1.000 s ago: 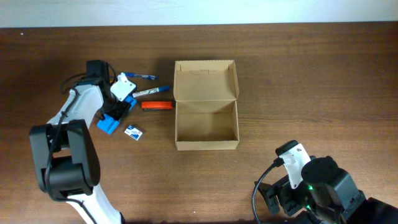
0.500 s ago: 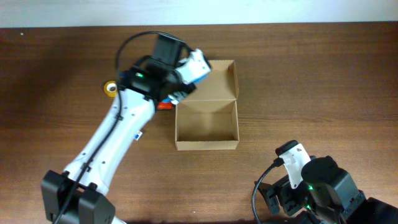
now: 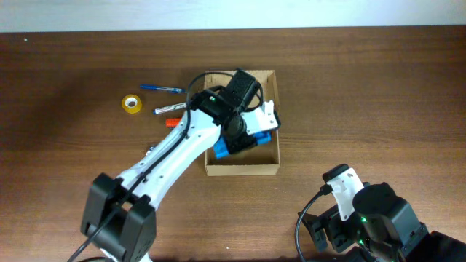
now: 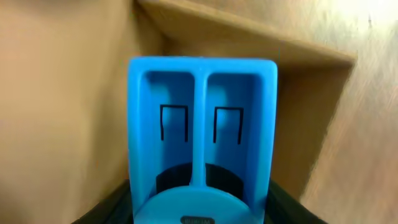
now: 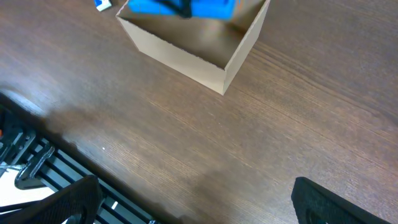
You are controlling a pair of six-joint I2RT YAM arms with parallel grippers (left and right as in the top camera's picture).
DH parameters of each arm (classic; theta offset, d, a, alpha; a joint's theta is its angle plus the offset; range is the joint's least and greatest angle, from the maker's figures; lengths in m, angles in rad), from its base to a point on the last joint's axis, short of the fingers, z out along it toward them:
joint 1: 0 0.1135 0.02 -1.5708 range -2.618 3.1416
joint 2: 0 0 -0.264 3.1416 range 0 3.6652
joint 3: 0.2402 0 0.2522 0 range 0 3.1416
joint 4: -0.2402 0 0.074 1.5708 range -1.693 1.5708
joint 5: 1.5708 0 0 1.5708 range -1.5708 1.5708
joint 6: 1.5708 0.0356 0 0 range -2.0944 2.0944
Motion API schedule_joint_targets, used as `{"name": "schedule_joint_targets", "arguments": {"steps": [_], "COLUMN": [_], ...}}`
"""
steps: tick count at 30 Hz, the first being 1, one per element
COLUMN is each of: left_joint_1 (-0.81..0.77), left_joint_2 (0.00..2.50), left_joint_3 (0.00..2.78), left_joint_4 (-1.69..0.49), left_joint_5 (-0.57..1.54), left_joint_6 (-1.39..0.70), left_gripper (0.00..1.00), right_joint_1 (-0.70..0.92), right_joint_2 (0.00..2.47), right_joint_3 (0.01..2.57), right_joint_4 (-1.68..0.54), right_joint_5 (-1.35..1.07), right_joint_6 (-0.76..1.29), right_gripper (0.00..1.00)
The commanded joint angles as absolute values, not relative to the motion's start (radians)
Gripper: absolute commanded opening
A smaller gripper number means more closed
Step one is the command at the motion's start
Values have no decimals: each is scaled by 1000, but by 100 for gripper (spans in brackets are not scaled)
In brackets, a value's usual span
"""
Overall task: Pack container
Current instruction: 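Carry the blue tray into the box and release it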
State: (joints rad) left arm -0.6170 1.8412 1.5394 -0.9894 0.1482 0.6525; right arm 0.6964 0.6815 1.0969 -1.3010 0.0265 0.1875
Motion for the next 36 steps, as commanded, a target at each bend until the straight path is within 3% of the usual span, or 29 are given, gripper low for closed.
{"name": "schedule_joint_targets", "arguments": {"steps": [1,11,26,28,36], "left_joint_1": [-622,-621,-621,-621,-621], "left_joint_2": [1867,1912,1956,1956,1956], "left_joint_3": [1536,1536,1536,1536,1536], "left_joint_4": [-1005,-1023,-1034,-1034,-1060], "left_joint_5": [173,203,161,160,160], "left_joint_6": [737,892,891,891,891], "left_gripper": [25,25,25,34,39], "right_joint_1": [698,698,698,698,698], "right_joint_2": [674,674,674,674,674], "right_joint_3": [1105,1105,1105,1105,1105], "right_joint_4": [-1296,-1296,-1296,-1297,-1296], "right_joint_5": [38,38,38,38,38], "right_joint_6": [199,200,200,200,200], "right_gripper": [99,99,99,99,99]}}
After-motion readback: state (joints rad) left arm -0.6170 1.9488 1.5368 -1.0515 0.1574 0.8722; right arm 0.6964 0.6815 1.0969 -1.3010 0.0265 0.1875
